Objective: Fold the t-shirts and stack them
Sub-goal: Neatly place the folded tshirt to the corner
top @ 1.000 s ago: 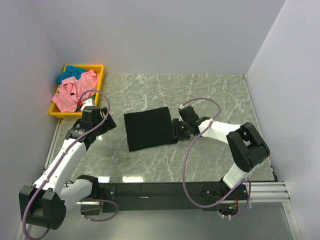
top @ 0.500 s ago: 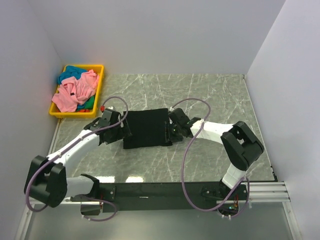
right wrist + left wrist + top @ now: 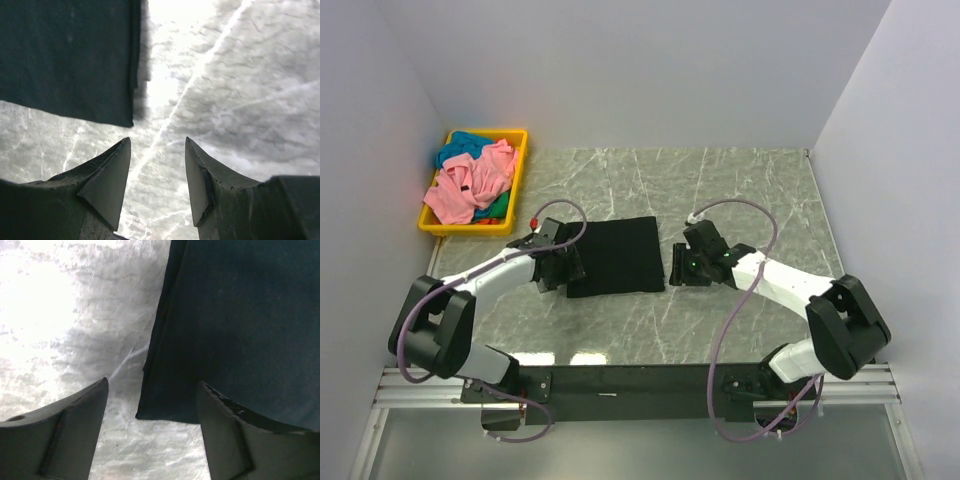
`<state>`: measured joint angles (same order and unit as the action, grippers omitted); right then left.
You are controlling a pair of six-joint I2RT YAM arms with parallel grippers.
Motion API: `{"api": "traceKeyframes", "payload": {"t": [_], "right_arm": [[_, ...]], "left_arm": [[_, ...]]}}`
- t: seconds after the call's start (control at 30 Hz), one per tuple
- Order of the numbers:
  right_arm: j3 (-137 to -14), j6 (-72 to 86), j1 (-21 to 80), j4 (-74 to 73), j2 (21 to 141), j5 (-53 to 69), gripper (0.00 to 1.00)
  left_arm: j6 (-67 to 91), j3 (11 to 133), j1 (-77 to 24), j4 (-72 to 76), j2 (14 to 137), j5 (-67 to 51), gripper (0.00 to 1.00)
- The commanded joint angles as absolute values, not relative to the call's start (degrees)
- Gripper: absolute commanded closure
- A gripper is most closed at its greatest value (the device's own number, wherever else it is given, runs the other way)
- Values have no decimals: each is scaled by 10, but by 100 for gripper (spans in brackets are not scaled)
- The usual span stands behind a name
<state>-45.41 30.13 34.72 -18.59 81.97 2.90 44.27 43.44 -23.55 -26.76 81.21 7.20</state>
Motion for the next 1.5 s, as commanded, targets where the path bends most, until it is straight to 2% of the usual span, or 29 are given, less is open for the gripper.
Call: {"api": "traceKeyframes", "payload": {"t": [0.0, 0.17, 0.2, 0.27, 0.3, 0.37, 0.4, 0.43, 0.57, 1.1, 1.27, 1.47], "right_arm": [[-439, 297, 338, -186, 784, 32, 45], [-432, 289, 325, -189, 767, 39, 45], [-432, 287, 323, -191, 766, 41, 45], [-434, 283, 320, -193, 758, 43, 45], [-435, 279, 316, -198, 754, 44, 45], [-437, 272, 310, -202, 744, 44, 45], [-439, 267, 306, -207, 739, 47, 45], [-439, 265, 304, -209, 730, 49, 45], [-446, 255, 299, -220, 705, 57, 45], [-464, 224, 297, -236, 665, 121, 45], [-462, 222, 296, -231, 670, 131, 45], [-454, 223, 296, -226, 667, 137, 45]], "left_arm": [[446, 466, -241, -249, 834, 81, 30], [450, 480, -247, -253, 869, 87, 42], [450, 484, -247, -257, 880, 93, 51], [455, 486, -247, -267, 889, 101, 63], [458, 486, -247, -271, 896, 105, 76], [463, 488, -247, -288, 902, 122, 85], [464, 490, -247, -294, 905, 127, 95], [464, 492, -247, -302, 908, 141, 99], [462, 517, -244, -359, 917, 192, 99], [463, 603, -178, -616, 882, 262, 99], [461, 604, -151, -660, 884, 287, 94], [460, 608, -125, -680, 891, 337, 60]]}}
